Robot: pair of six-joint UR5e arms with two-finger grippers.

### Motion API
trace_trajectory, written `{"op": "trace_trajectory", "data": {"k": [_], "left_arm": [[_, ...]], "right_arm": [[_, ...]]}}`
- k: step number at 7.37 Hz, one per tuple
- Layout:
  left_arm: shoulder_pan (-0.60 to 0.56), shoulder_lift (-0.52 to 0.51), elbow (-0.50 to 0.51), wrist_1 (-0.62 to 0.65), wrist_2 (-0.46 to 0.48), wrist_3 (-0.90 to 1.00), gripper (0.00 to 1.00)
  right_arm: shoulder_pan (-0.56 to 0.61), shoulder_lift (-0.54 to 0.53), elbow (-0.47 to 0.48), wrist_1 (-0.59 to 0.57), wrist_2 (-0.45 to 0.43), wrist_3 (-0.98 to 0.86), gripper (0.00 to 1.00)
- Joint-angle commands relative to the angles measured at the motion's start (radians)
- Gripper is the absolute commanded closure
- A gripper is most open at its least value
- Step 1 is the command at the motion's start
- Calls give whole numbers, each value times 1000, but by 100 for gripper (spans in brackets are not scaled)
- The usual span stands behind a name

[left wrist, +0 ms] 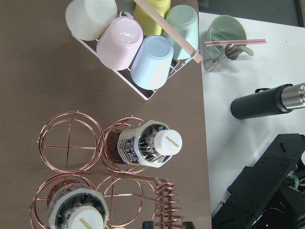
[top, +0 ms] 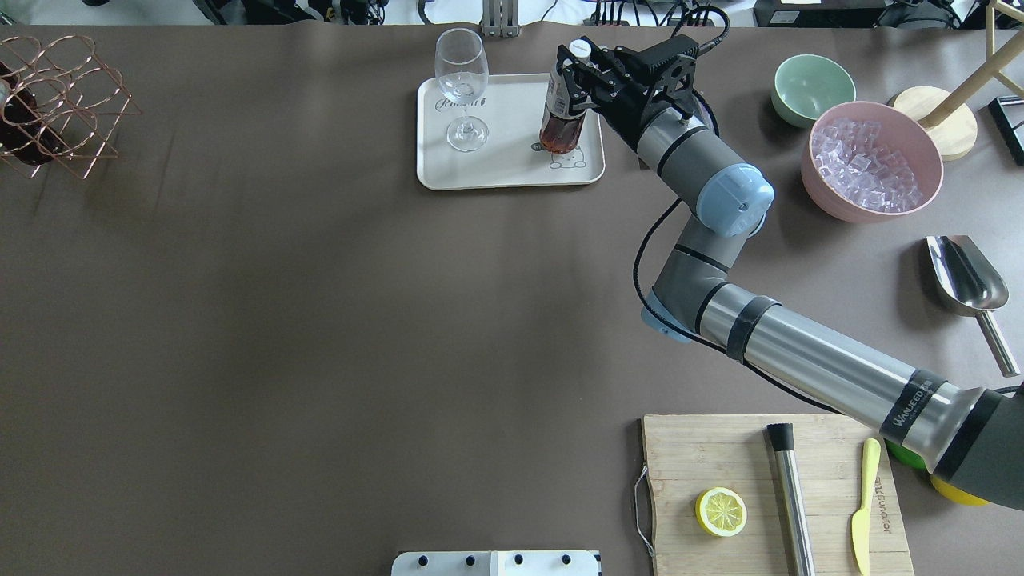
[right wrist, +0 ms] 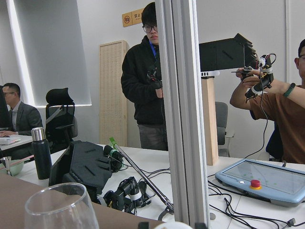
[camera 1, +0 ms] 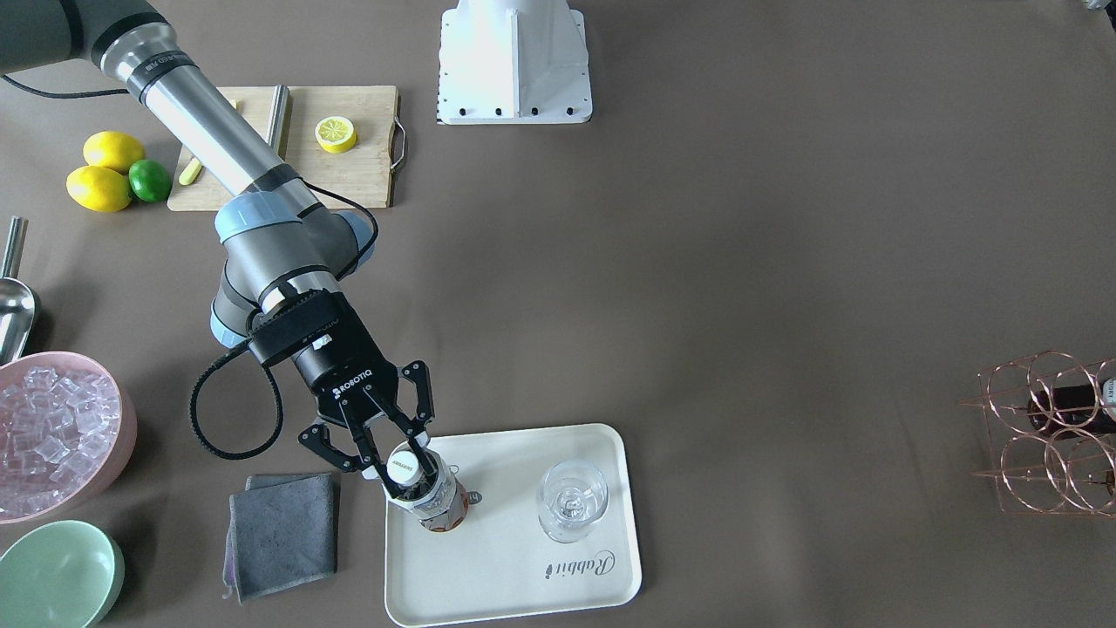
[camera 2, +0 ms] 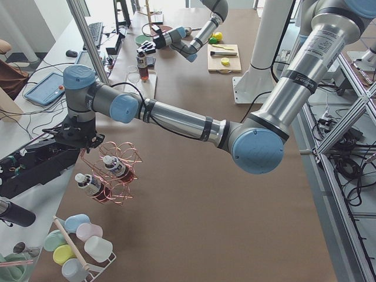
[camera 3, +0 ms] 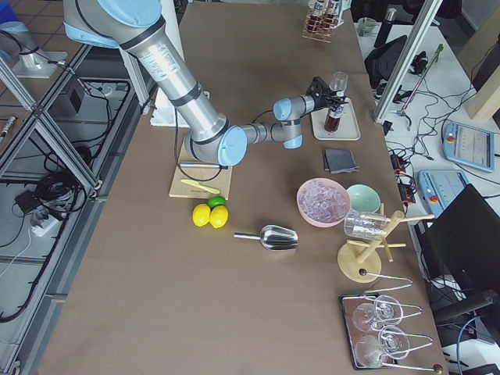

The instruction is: Take tea from basket to plate

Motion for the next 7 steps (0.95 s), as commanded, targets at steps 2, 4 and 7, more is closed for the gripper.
{"op": "trace_trajectory", "data": {"k": [2,4,7], "left_arm": [[14,-80,126,-32,10,-13,100],[17,-84,151,-40,11,-14,100],[45,-106,172,-45,112,-43,100]], "right_arm": [[-5,-1,-2,-1,0,-3,100],[-3,0,4,-10,3,-9,1],[21,0,21,-25,11,-11,0]]}}
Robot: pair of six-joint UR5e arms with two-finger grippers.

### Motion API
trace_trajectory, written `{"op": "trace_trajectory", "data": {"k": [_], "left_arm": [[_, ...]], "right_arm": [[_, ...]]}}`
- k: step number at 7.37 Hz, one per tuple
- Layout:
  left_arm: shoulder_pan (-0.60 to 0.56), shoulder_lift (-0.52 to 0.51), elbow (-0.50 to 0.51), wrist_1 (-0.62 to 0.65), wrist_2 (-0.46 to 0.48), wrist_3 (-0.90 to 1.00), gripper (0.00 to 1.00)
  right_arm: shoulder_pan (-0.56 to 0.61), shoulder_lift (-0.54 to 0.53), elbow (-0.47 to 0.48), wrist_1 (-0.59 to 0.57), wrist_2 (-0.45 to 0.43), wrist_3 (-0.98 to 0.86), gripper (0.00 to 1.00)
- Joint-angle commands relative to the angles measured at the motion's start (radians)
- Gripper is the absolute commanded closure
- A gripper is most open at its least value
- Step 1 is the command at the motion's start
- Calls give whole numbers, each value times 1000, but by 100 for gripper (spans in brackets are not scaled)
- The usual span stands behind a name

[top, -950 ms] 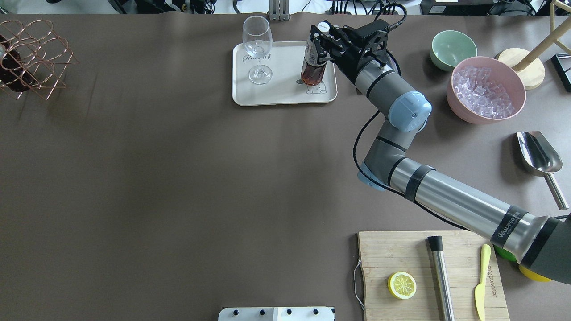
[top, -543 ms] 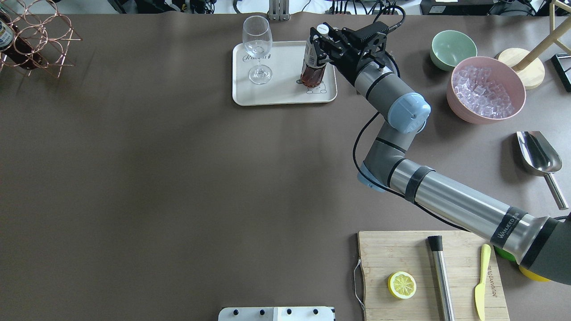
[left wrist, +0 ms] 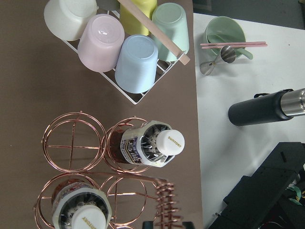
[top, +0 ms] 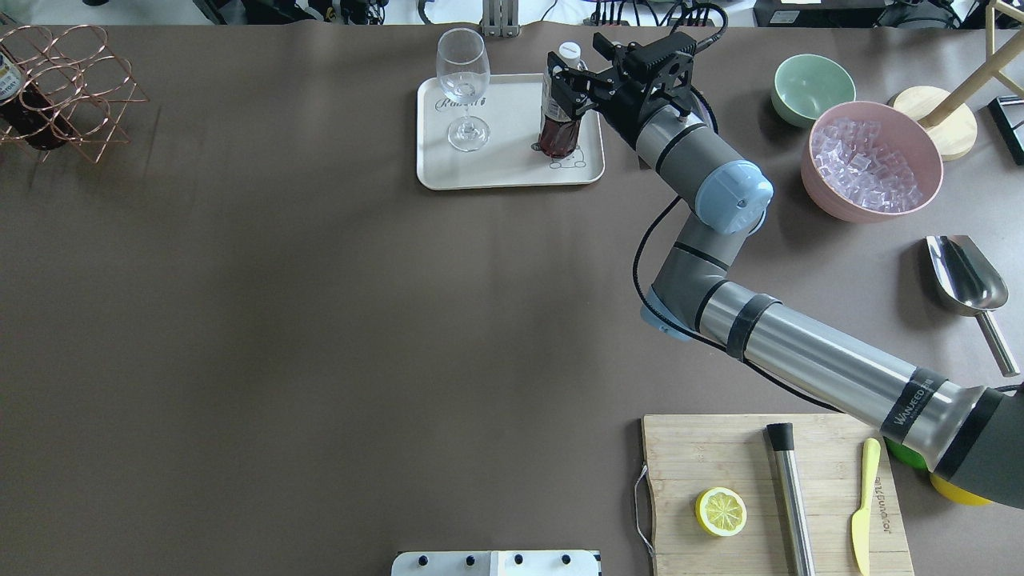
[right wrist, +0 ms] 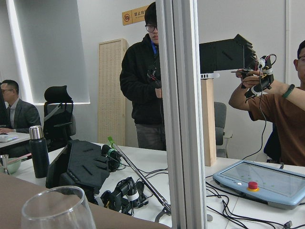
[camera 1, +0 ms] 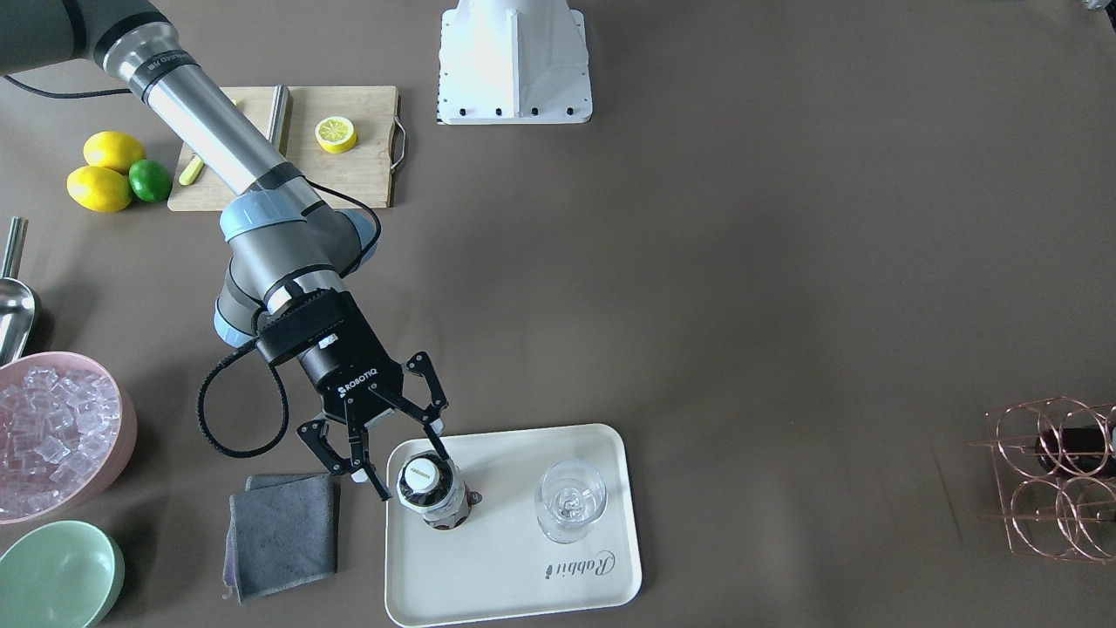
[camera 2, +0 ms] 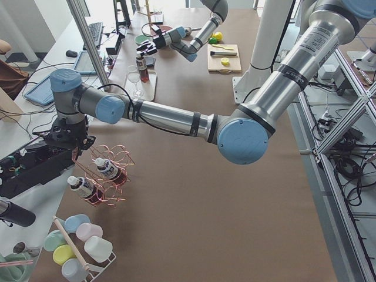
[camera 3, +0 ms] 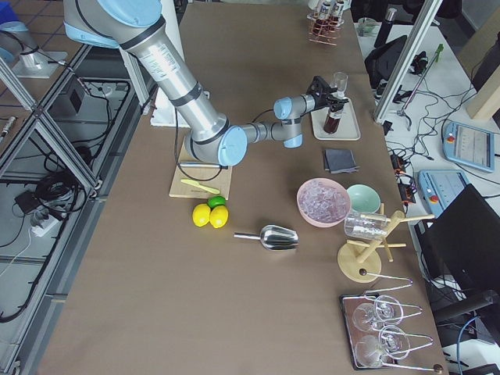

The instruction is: Take tea from basket to plate

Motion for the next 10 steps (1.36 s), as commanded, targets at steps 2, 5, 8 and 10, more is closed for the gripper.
{"op": "trace_trajectory", "data": {"k": [2,5,8,10], "left_arm": [[24,-12,43,-52,91,-27,100],[55,-33,94,-83,138,-20,45],[53,-46,87,-76,138,-14,2],[49,-29,35,-73,127,-10,2]], "right_arm": [[110,-11,109,-106,141,0,0],[258,-52,253,-426,534,-21,0],[306,-102,311,-664,746,-163,0],[348,-139,321,-840,851,-326,0]]}}
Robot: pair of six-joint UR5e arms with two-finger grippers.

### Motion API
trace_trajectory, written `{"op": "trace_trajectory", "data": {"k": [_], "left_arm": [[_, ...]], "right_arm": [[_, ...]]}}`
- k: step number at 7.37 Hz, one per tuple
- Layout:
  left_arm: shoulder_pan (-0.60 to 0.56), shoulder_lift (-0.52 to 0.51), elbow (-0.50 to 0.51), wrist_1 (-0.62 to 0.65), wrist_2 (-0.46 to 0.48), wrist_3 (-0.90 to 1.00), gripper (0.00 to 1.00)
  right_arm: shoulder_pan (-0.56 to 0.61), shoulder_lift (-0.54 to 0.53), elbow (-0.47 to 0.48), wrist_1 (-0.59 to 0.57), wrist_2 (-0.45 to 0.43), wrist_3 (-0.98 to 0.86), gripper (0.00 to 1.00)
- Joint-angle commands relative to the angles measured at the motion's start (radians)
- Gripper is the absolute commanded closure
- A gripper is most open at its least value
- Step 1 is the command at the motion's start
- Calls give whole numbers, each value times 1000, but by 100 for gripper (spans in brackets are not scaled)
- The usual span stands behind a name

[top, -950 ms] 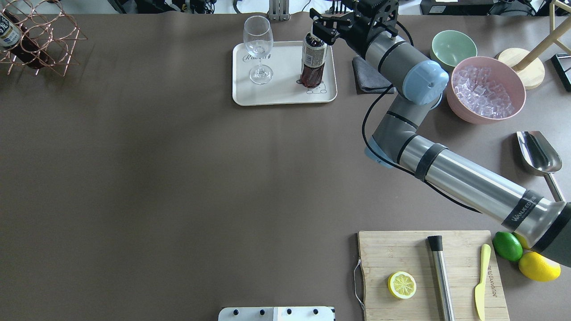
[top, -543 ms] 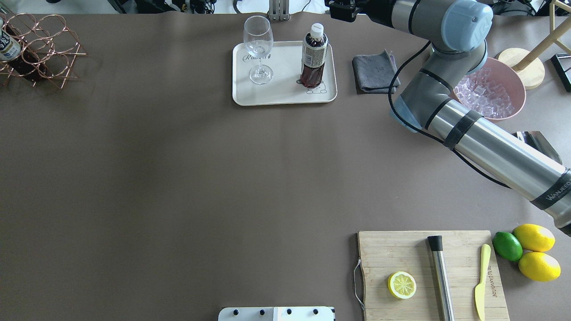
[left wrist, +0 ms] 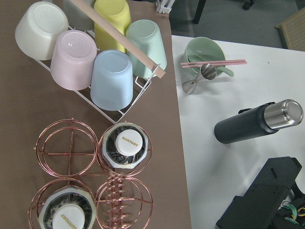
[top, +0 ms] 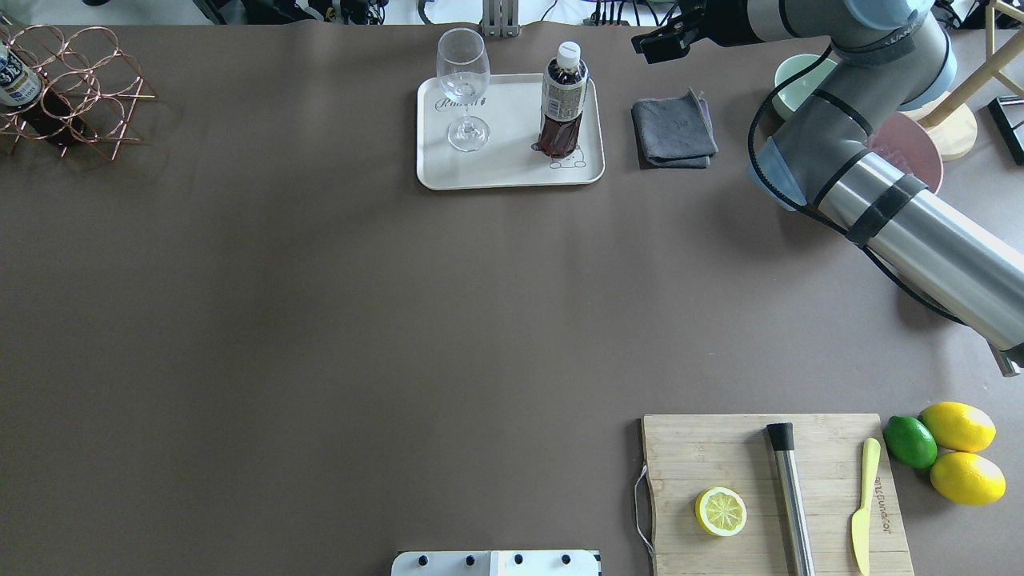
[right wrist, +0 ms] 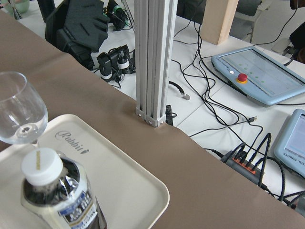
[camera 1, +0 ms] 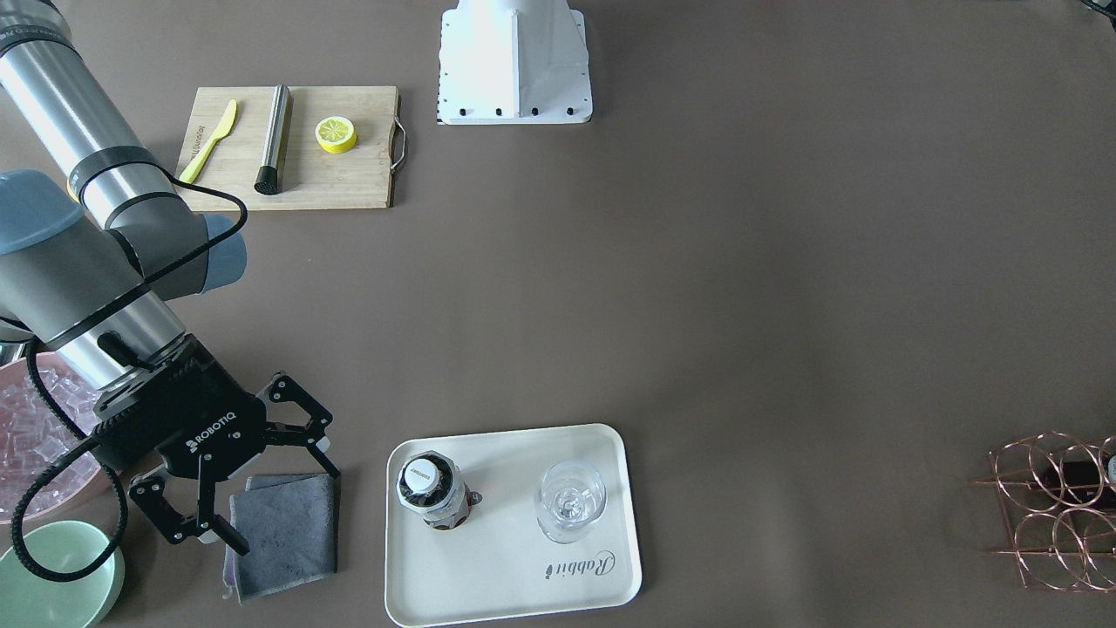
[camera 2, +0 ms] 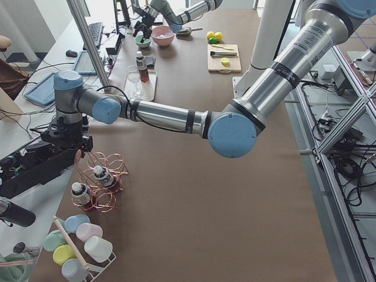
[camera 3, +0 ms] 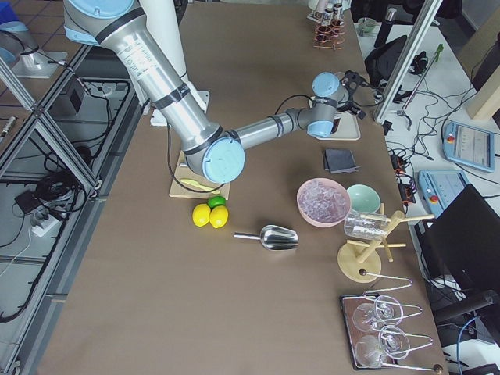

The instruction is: Take tea from basket to plate

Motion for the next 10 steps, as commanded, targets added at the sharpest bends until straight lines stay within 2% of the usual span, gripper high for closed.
{"op": "trace_trajectory", "data": {"k": [1,2,3,4,5,6,7,8,9,10], "left_arm": [[-6,54,-120,18,-13,4,2],[-10,81,-185,56,-67,5,2],[-26,93,-225,63,-133,5,2],[-33,148,-292,63,-151,5,2],[-35,255,-436,61,-155,10,2],[-35,377,-569,58,-213,36,2],[-36,503,-710,55,-262,100,2],[-35,582,-804,58,-284,164,2],[-27,655,-830,52,-293,294,2],[-12,677,-828,54,-293,437,2]], "right_arm": [[98,-69,39,-266,196,-141,0],[167,-125,93,-408,316,-164,0],[247,-199,115,-501,405,-274,0],[313,-297,172,-610,485,-313,0],[367,-415,260,-717,561,-313,0],[381,-487,346,-788,582,-312,0],[381,-506,391,-839,582,-309,0],[381,-515,428,-929,584,-310,0],[384,-560,483,-1001,584,-310,0],[402,-621,500,-1044,581,-310,0]]}}
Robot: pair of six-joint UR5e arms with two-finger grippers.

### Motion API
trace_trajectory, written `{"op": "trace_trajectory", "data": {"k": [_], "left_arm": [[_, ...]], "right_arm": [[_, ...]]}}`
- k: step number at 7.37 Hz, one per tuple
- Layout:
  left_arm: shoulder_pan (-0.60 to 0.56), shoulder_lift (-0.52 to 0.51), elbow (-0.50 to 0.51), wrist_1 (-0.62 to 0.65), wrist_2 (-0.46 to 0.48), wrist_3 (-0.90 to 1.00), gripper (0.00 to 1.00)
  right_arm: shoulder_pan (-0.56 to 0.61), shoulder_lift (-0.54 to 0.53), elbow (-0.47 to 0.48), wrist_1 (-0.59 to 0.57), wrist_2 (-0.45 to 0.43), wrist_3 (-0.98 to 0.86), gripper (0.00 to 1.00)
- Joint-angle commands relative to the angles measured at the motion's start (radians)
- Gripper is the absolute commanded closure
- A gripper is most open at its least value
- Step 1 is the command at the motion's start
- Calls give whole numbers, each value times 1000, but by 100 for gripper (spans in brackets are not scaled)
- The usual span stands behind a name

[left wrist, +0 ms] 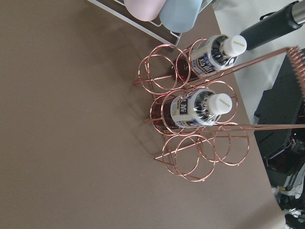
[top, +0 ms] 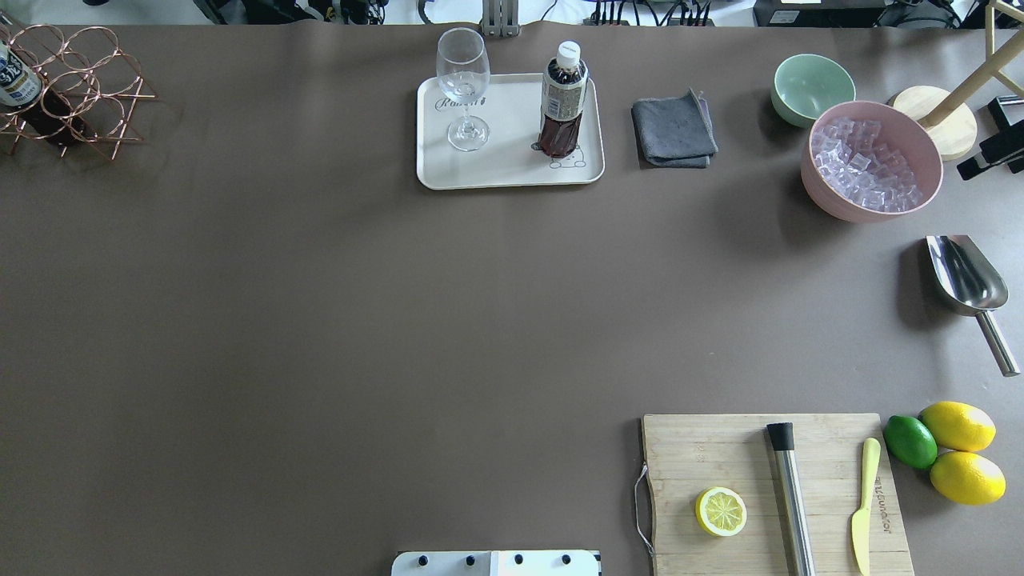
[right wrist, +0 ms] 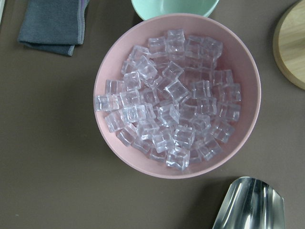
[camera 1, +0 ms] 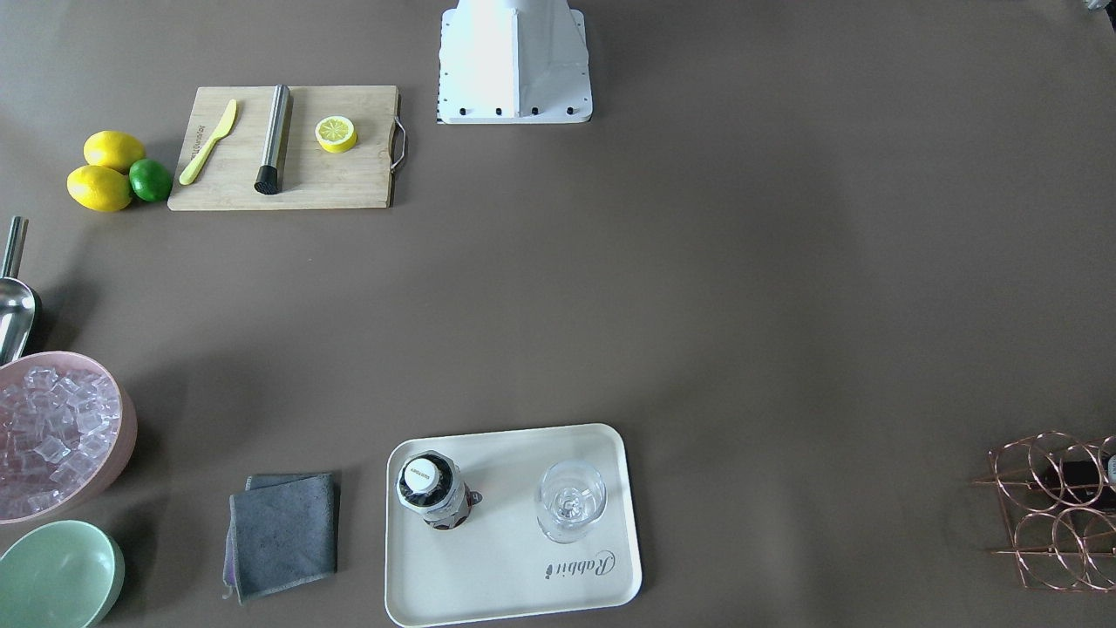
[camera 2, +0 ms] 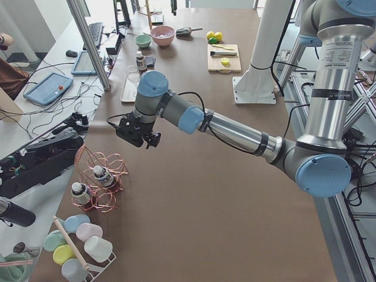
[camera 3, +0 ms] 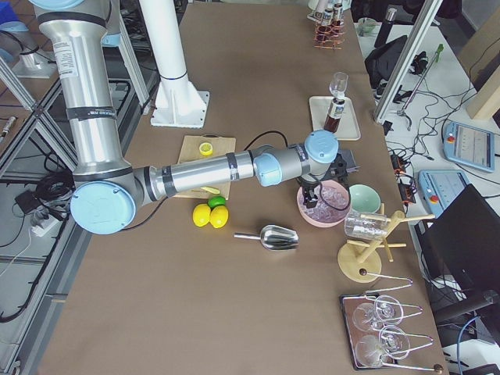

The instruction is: Take tea from basket to plate

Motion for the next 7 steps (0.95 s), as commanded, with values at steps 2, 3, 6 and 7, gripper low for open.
{"op": "trace_trajectory", "data": {"k": [2,3,6,7], "left_arm": [[39,220,-55,-1,-13,601,2],[34,301,-58,-36,-13,831,2],[-41,397,3,-133,-115,961,2],[-43,399,47,-171,-114,1111,2]], "right_arm": [[84,-213,7,-95,-44,-15,0],[101,-240,-11,-94,-131,-16,0],[111,-242,-33,-95,-224,-5,0],[111,-237,-45,-94,-238,-3,0]]}}
